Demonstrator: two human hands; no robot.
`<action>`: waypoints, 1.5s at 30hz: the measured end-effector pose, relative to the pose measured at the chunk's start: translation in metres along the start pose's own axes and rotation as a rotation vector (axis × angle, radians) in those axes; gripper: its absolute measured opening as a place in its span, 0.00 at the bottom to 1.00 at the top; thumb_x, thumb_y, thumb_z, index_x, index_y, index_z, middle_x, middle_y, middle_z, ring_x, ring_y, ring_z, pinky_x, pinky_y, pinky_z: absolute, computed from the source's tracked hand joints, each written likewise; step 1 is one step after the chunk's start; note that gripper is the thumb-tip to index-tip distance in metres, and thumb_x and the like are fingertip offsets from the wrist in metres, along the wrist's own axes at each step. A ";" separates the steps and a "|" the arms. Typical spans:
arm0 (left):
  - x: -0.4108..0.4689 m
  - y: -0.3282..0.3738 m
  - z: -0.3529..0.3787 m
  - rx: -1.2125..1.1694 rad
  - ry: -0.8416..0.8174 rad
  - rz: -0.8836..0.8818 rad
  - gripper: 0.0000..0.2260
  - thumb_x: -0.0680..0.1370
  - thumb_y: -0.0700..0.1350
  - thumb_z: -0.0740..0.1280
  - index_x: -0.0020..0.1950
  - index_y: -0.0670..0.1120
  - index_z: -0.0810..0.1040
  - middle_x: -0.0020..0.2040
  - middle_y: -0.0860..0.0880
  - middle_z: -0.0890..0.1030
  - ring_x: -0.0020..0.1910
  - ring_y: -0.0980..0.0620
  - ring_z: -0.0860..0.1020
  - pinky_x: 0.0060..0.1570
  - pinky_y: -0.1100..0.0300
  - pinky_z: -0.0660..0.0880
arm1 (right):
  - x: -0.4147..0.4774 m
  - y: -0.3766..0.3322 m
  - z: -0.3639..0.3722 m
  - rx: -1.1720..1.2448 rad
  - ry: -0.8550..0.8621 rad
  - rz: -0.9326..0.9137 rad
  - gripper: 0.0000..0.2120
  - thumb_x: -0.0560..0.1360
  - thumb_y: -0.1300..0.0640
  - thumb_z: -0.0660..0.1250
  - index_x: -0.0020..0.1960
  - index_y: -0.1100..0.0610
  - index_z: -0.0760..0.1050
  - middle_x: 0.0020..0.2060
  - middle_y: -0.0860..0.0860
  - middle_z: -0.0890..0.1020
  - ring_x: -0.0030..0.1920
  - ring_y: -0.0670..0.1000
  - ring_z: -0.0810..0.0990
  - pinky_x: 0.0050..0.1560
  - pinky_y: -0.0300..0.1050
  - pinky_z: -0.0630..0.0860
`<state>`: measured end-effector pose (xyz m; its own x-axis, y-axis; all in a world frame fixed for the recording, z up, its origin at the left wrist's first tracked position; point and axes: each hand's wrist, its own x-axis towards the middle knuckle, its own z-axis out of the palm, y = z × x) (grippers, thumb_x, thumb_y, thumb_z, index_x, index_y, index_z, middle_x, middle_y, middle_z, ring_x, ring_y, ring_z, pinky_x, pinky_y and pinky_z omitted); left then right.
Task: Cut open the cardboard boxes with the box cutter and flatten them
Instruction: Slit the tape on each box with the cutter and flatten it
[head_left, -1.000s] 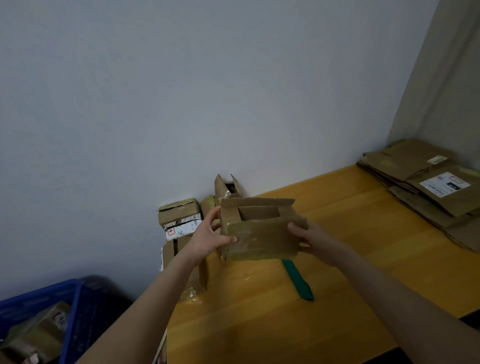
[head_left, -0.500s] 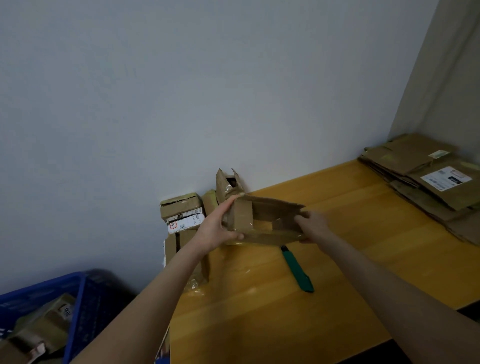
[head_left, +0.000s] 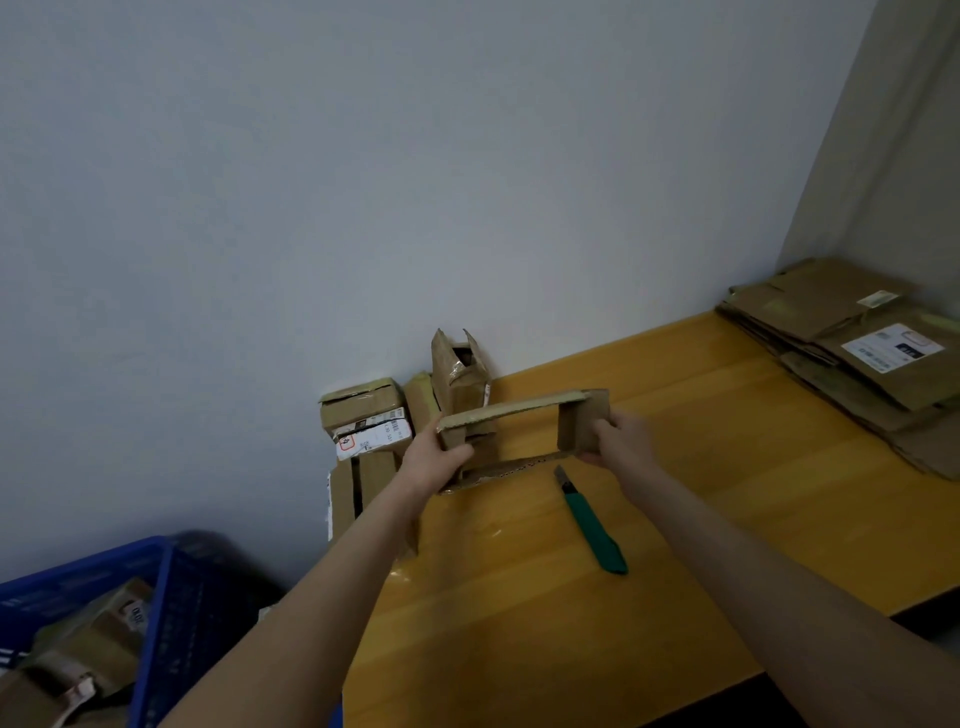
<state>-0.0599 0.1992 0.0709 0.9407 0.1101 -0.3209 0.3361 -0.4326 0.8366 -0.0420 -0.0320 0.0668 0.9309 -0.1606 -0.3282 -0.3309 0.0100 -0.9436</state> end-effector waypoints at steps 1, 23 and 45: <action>-0.002 -0.001 -0.003 -0.010 -0.075 0.005 0.24 0.78 0.41 0.65 0.75 0.47 0.66 0.51 0.45 0.79 0.47 0.48 0.77 0.48 0.53 0.79 | 0.002 0.001 -0.002 0.047 0.010 0.027 0.09 0.81 0.66 0.56 0.57 0.62 0.73 0.47 0.55 0.75 0.51 0.56 0.76 0.45 0.46 0.79; 0.002 -0.021 -0.010 -0.719 0.111 -0.356 0.21 0.75 0.33 0.69 0.67 0.38 0.72 0.54 0.42 0.79 0.51 0.44 0.78 0.47 0.49 0.77 | 0.006 0.009 -0.014 0.436 -0.211 0.229 0.14 0.79 0.62 0.52 0.57 0.56 0.74 0.48 0.54 0.81 0.49 0.53 0.79 0.60 0.53 0.71; -0.007 -0.109 0.062 -0.016 0.389 -0.366 0.16 0.79 0.42 0.66 0.66 0.41 0.71 0.62 0.41 0.77 0.62 0.40 0.75 0.62 0.47 0.72 | 0.014 0.128 0.049 -1.160 -0.453 -0.104 0.27 0.76 0.58 0.63 0.74 0.51 0.62 0.69 0.54 0.67 0.67 0.56 0.66 0.62 0.51 0.72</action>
<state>-0.1058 0.1902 -0.0458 0.7088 0.5761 -0.4071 0.6431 -0.2905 0.7086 -0.0641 0.0150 -0.0605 0.8542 0.2476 -0.4571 0.0205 -0.8946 -0.4463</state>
